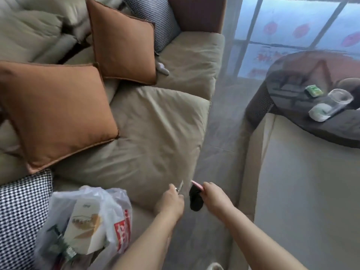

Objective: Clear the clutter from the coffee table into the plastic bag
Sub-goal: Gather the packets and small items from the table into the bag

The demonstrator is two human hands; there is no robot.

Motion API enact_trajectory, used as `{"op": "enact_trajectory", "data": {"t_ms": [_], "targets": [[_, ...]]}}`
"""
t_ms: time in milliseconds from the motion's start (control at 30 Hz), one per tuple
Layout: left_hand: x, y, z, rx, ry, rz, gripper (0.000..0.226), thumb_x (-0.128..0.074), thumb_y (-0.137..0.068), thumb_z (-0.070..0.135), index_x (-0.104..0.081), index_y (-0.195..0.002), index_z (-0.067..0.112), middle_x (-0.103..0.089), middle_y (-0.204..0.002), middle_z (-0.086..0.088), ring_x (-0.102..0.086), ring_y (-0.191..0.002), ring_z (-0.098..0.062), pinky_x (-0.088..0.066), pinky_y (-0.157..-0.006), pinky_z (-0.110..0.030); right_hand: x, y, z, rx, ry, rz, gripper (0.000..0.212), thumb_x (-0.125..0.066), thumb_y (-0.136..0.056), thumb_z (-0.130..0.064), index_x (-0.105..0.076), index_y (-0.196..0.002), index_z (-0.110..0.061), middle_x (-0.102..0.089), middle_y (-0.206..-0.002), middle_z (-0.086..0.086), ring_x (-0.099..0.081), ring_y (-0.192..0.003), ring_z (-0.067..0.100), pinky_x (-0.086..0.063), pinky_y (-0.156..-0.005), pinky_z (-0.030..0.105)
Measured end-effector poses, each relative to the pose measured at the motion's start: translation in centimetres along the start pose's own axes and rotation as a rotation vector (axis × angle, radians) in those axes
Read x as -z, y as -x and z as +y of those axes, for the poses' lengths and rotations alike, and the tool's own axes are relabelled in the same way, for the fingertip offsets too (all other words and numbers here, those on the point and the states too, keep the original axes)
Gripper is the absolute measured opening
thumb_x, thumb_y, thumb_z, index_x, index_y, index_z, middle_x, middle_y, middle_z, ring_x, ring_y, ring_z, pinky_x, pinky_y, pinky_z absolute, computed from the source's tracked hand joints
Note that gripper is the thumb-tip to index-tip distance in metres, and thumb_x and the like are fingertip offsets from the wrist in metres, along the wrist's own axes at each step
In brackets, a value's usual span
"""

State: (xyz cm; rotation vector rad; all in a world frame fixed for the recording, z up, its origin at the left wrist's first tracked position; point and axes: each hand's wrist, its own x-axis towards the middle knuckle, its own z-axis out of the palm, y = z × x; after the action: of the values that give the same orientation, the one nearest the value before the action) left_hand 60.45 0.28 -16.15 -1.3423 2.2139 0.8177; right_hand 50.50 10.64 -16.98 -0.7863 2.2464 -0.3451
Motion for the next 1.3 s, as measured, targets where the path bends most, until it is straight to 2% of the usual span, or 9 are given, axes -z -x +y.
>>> {"op": "enact_trajectory", "data": {"t_ms": [167,333,500,633,800,1033,1133,1200,1300], "targets": [[4.6,1.4,-9.2,0.081,0.037,0.054,0.027,-0.036,-0.097,0.021,-0.042,-0.120,0.010,-0.060,-0.122,-0.013,-0.057,-0.112,-0.033,-0.045,-0.088,-0.036,-3.1,-0.2,-9.0,0.103,0.057,-0.048,0.010,-0.040,-0.095,-0.011,-0.045,-0.087,-0.016,-0.059,-0.110,0.012,-0.056,-0.104,0.030,-0.042,-0.078,0.034],[8.2,3.9,-17.6,0.177,0.066,0.107,0.030,-0.034,-0.099,0.026,-0.040,-0.124,0.011,-0.057,-0.126,-0.013,-0.055,-0.115,-0.032,-0.044,-0.090,-0.036,-6.1,1.7,-17.7,0.224,0.082,-0.115,0.014,-0.038,-0.095,-0.015,-0.037,-0.082,-0.020,-0.059,-0.098,0.014,-0.058,-0.097,0.034,-0.035,-0.069,0.029],[9.2,5.6,-24.9,0.256,0.098,0.093,0.039,-0.034,-0.099,0.033,-0.039,-0.131,0.010,-0.057,-0.128,-0.013,-0.056,-0.116,-0.031,-0.044,-0.094,-0.036,-10.1,3.8,-24.1,0.285,0.111,-0.162,0.008,-0.037,-0.094,-0.013,-0.045,-0.095,-0.012,-0.062,-0.106,0.018,-0.057,-0.091,0.033,-0.039,-0.068,0.033],[8.9,5.9,-29.6,0.347,0.158,0.071,0.037,-0.035,-0.097,0.024,-0.042,-0.131,0.011,-0.057,-0.129,-0.011,-0.056,-0.116,-0.031,-0.046,-0.097,-0.040,-13.9,4.8,-26.8,0.301,0.149,-0.187,0.013,-0.037,-0.095,-0.012,-0.048,-0.100,-0.009,-0.062,-0.101,0.016,-0.054,-0.081,0.031,-0.039,-0.065,0.032],[8.2,5.6,-33.5,0.409,0.235,0.083,0.035,-0.037,-0.096,0.012,-0.042,-0.130,0.007,-0.055,-0.129,-0.013,-0.054,-0.117,-0.031,-0.046,-0.095,-0.041,-17.5,4.7,-29.0,0.303,0.185,-0.191,0.016,-0.037,-0.095,-0.011,-0.038,-0.080,-0.014,-0.053,-0.082,0.008,-0.046,-0.076,0.025,-0.034,-0.059,0.029],[8.8,3.1,-35.6,0.303,0.229,0.216,0.029,-0.039,-0.093,0.006,-0.049,-0.119,0.007,-0.061,-0.117,-0.014,-0.059,-0.106,-0.033,-0.049,-0.091,-0.045,-20.5,3.1,-31.0,0.276,0.099,-0.166,0.014,-0.036,-0.094,-0.009,-0.041,-0.082,-0.014,-0.051,-0.073,0.005,-0.049,-0.070,0.026,-0.039,-0.063,0.033],[9.2,1.9,-35.5,0.256,0.227,0.196,0.027,-0.044,-0.092,0.012,-0.048,-0.118,0.010,-0.059,-0.119,-0.011,-0.059,-0.106,-0.030,-0.049,-0.092,-0.044,-21.0,2.2,-31.3,0.241,0.055,-0.130,0.011,-0.037,-0.090,-0.006,-0.045,-0.086,-0.014,-0.051,-0.072,0.002,-0.053,-0.071,0.026,-0.044,-0.063,0.035],[9.5,1.3,-35.2,0.247,0.201,0.139,0.034,-0.046,-0.092,0.016,-0.043,-0.126,0.012,-0.055,-0.127,-0.012,-0.056,-0.111,-0.030,-0.048,-0.094,-0.042,-21.0,1.8,-31.4,0.218,0.009,-0.135,0.020,-0.038,-0.087,-0.003,-0.050,-0.100,-0.012,-0.054,-0.078,-0.003,-0.056,-0.076,0.025,-0.048,-0.066,0.037],[9.9,0.8,-34.7,0.252,0.212,0.086,0.047,-0.045,-0.094,0.014,-0.032,-0.139,0.012,-0.046,-0.138,-0.013,-0.051,-0.120,-0.030,-0.044,-0.094,-0.036,-20.9,1.7,-31.4,0.203,0.002,-0.173,0.048,-0.039,-0.087,0.001,-0.040,-0.133,-0.011,-0.055,-0.122,0.004,-0.056,-0.100,0.025,-0.050,-0.077,0.036]]}}
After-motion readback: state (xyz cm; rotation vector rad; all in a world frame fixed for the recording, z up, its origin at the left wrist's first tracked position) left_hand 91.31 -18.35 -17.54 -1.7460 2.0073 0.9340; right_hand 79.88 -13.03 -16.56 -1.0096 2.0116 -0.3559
